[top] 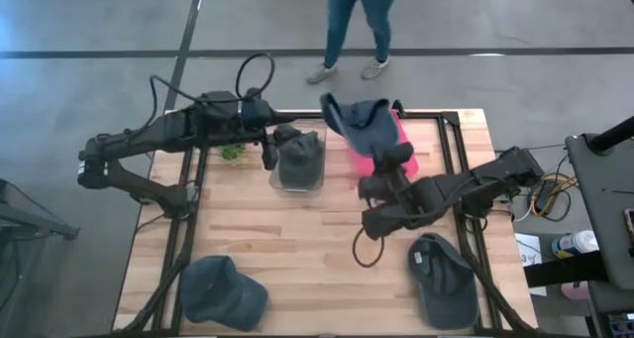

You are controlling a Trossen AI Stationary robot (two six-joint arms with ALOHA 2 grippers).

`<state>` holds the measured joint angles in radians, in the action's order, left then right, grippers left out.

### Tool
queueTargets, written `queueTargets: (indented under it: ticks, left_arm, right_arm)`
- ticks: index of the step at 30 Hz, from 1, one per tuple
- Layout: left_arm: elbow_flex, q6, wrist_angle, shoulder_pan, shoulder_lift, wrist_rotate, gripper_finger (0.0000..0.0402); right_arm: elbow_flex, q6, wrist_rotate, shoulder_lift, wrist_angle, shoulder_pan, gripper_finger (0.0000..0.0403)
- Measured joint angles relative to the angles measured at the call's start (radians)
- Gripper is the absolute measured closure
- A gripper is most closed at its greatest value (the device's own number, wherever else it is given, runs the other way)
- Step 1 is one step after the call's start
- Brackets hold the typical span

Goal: Pick & Place hat
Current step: Put the middle blue cap into the red bin

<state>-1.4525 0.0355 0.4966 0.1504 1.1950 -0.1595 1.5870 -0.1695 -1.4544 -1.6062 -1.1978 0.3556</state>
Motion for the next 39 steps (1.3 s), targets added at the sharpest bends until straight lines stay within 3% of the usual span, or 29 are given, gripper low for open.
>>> queueTargets:
  ticks: [11,24,28,34,39]
  left_arm:
    - [0.001,-0.077,0.022,0.006,0.001,-0.029,0.0234]
    - [0.002,-0.106,0.019,0.049,0.006,-0.077,0.0234]
    - [0.002,-0.086,0.01,0.06,0.017,-0.076,0.0234]
    - [0.002,-0.078,0.007,0.065,0.058,-0.075,0.0234]
    - [0.002,-0.046,0.008,0.065,0.093,-0.064,0.0234]
  right_arm:
    - [-0.177,0.863,0.002,0.0,-0.022,-0.118,0.039]
    - [-0.57,2.026,0.103,0.074,0.023,-0.217,0.039]
    - [-0.663,2.155,0.223,0.104,0.247,-0.281,0.039]
    - [-0.775,2.111,0.334,0.106,0.618,-0.355,0.039]
    - [-0.868,2.205,0.429,0.105,0.75,-0.413,0.039]
